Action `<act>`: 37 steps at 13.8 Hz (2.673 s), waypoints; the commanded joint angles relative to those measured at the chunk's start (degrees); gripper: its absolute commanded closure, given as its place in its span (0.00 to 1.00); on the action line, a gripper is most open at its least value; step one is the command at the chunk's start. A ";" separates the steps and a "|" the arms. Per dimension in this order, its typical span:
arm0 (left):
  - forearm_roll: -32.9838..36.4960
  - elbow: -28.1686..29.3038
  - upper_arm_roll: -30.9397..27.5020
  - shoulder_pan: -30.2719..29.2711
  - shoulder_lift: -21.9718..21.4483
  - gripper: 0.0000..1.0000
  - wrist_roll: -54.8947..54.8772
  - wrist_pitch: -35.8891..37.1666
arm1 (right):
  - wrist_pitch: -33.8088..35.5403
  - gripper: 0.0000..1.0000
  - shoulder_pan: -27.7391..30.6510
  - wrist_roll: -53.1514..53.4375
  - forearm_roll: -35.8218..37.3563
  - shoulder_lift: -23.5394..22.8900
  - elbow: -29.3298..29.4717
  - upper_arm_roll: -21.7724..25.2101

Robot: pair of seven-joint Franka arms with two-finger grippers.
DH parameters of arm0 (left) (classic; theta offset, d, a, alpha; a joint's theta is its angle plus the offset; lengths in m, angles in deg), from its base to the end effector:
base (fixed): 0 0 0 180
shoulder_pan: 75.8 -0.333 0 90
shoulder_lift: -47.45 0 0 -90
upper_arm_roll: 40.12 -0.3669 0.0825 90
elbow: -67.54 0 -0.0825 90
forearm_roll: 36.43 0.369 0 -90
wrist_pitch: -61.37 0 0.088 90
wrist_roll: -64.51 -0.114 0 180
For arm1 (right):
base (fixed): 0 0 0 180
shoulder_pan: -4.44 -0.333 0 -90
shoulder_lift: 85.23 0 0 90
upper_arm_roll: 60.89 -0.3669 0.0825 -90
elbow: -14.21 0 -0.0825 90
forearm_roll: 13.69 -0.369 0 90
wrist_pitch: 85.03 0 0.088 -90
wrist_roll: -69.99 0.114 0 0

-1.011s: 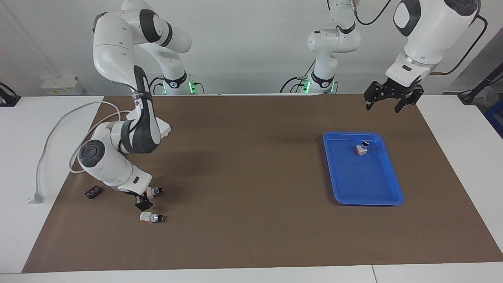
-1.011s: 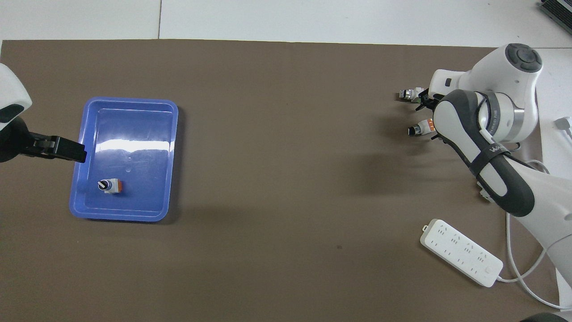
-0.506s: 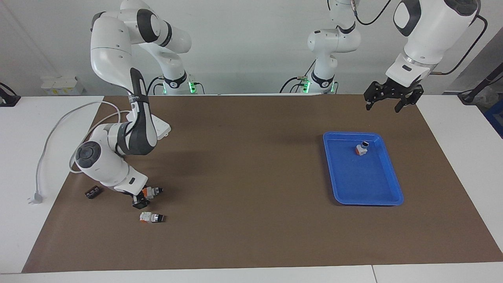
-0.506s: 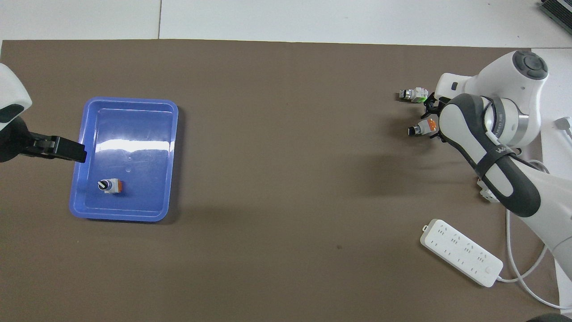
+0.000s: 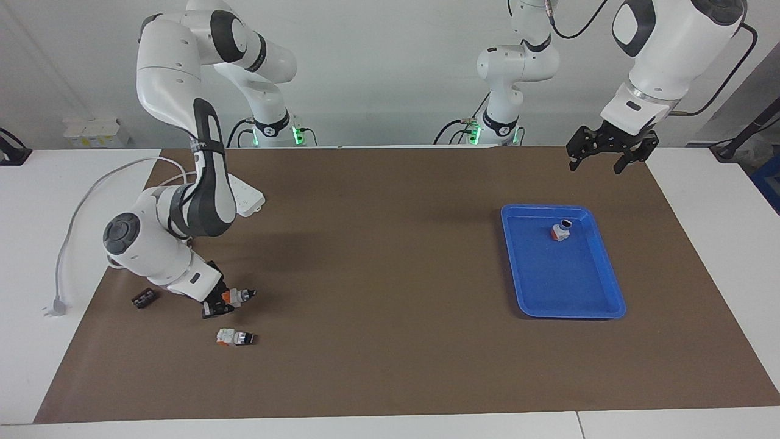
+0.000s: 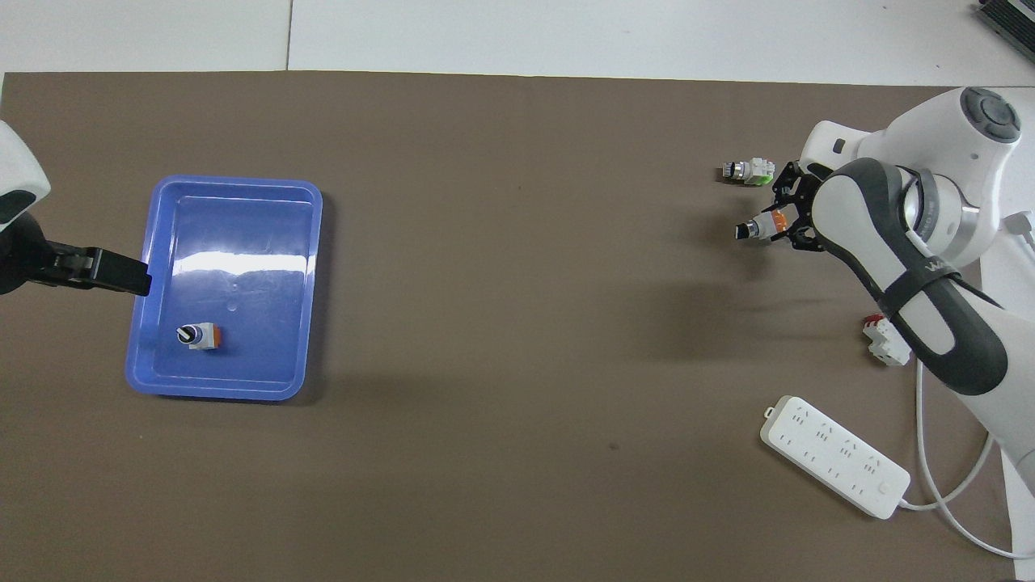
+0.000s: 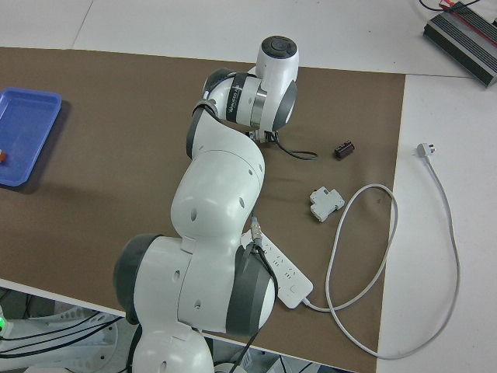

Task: Turn and place switch with both arms
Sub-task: 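Lower the right gripper onto the orange-topped switch and close it, then lift the switch with the right gripper while the left gripper reaches toward it, then close the left gripper on the switch end held by the right gripper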

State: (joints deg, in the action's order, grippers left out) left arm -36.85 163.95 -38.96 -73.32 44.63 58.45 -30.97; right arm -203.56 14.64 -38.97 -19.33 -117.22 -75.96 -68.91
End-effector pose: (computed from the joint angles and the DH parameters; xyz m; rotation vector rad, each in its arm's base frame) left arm 0.5222 -0.0343 0.6469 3.1235 -0.2644 -0.0340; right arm 0.7003 -0.0376 0.3582 -1.8699 -2.3447 -0.1477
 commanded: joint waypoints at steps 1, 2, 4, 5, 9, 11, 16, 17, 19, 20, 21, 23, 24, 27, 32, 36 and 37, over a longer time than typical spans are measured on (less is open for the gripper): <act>1.21 2.55 0.24 0.67 -1.75 0.00 0.27 -3.62 | 0.92 1.00 0.26 2.97 -2.43 8.50 -7.03 -2.08; 1.12 4.04 0.33 0.94 -2.18 0.00 0.27 -4.94 | 1.53 1.00 0.00 3.84 -3.92 10.43 -8.34 -2.35; -1.23 7.72 0.68 1.03 -3.50 0.00 0.09 -8.10 | 4.69 1.00 -0.97 5.52 -9.18 13.52 -10.54 -2.35; -5.17 10.96 0.59 1.38 -5.16 0.00 -0.08 -10.38 | 6.44 1.00 -1.41 5.26 -10.43 14.49 -10.90 -2.87; -14.50 18.20 0.68 5.50 -8.25 0.07 -0.26 -16.46 | 13.30 1.00 -4.13 5.78 -17.35 17.48 -11.26 -3.50; -19.42 18.81 0.68 8.31 -8.25 0.14 -0.52 -16.99 | 15.59 1.00 -4.31 5.87 -21.41 18.18 -11.35 -3.58; -31.38 23.73 0.68 17.18 -9.40 0.39 -4.21 -26.63 | 15.34 1.00 -6.07 13.67 -33.81 23.19 -14.95 -3.58; -33.23 24.17 0.68 19.73 -9.13 0.44 -4.22 -29.36 | 15.60 1.00 -6.16 14.04 -35.21 23.63 -15.04 -3.58; -36.22 24.35 0.68 24.12 -8.87 0.55 -4.22 -33.06 | 15.86 1.00 -6.77 15.00 -36.89 24.86 -16.09 -3.58; -37.71 24.27 0.59 25.54 -8.78 0.57 -4.22 -34.47 | 15.95 1.00 -7.38 15.97 -37.59 25.74 -16.79 -3.58; -39.47 24.27 0.68 26.60 -8.69 0.57 -4.22 -35.96 | 15.87 1.00 -7.65 16.85 -38.21 26.53 -17.66 -3.58; -41.59 24.27 0.68 29.14 -8.52 0.59 -4.22 -38.78 | 15.95 1.00 -8.96 17.73 -38.21 27.41 -18.55 -3.58; -42.64 24.27 0.68 29.85 -7.99 0.60 -4.22 -40.10 | 15.87 1.00 -9.41 17.99 -38.21 27.85 -18.81 -3.50; -45.37 23.22 0.68 31.52 -4.84 0.60 -4.30 -44.14 | 15.69 1.00 -10.38 18.79 -38.21 29.43 -19.95 -3.49; -46.94 19.44 0.77 33.02 -0.35 0.64 -4.57 -47.05 | 15.78 1.00 -10.47 19.05 -38.21 30.49 -21.01 -3.49; -47.13 15.92 1.73 33.55 2.73 0.65 -4.57 -47.49 | 15.78 1.00 -10.47 19.05 -38.13 30.49 -21.10 -3.49; -47.13 15.83 1.91 33.55 2.99 0.65 -4.57 -48.45 | 15.78 1.00 -10.47 19.14 -38.13 30.49 -21.10 -3.49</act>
State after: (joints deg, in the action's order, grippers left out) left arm -82.71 181.21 -36.99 -40.80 46.07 55.08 -77.40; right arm -187.48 3.87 -20.70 -55.85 -88.34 -95.39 -72.28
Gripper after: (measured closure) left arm 0.648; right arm 0.595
